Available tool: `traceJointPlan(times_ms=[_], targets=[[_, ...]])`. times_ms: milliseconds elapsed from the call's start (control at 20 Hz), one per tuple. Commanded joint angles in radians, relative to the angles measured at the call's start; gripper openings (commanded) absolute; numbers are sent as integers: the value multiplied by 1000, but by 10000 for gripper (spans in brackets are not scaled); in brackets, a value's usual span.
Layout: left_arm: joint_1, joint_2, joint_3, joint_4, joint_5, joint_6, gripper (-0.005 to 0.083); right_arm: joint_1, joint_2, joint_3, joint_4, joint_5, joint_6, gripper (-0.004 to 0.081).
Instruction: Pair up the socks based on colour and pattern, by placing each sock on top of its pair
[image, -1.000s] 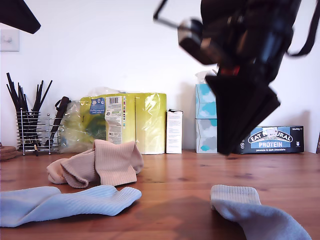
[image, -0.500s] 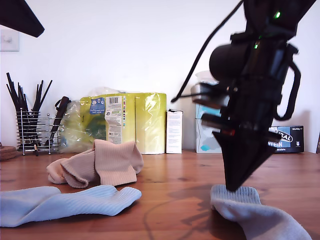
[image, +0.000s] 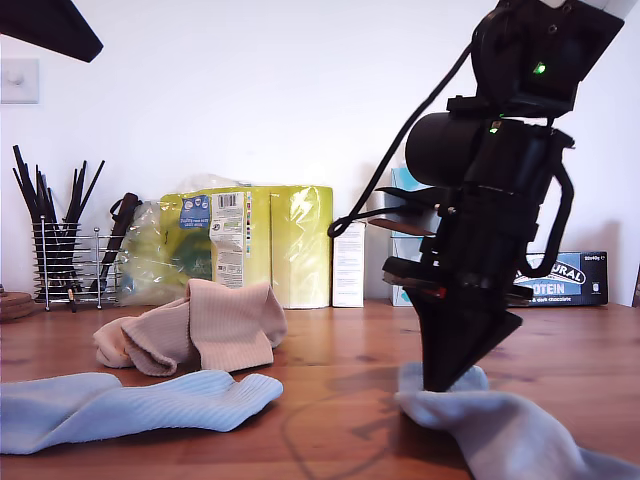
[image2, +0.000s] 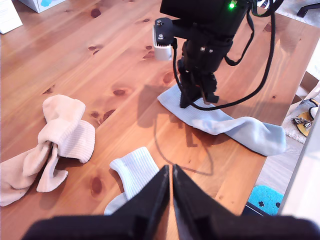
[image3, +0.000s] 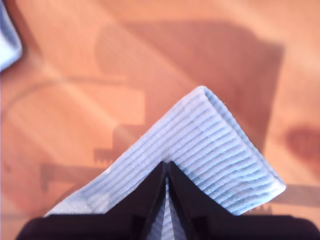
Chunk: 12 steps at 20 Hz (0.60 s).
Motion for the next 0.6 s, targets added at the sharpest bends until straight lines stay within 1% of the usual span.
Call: traceJointPlan(times_ms=[0,100,250,300,450,550], targets=[[0,4,-9,5,0,5,-24,3,70,-13,45,13,-16,-13],[0,4,-9,5,1,5,-24,3,88,-6,104,45,-43,-13],[0,4,-9,4,0,5,-24,2,92,3,179,62,-62,-13],[0,5,-9,5,0,5,-24,2,91,22,165,63,-60,-13],[0,23,-9,-11,0,6,-24,3,70,95,51,40,-54,-13],[0,45,-9,-11,1,20,-24,7,8,108,30,11,-34,-13]])
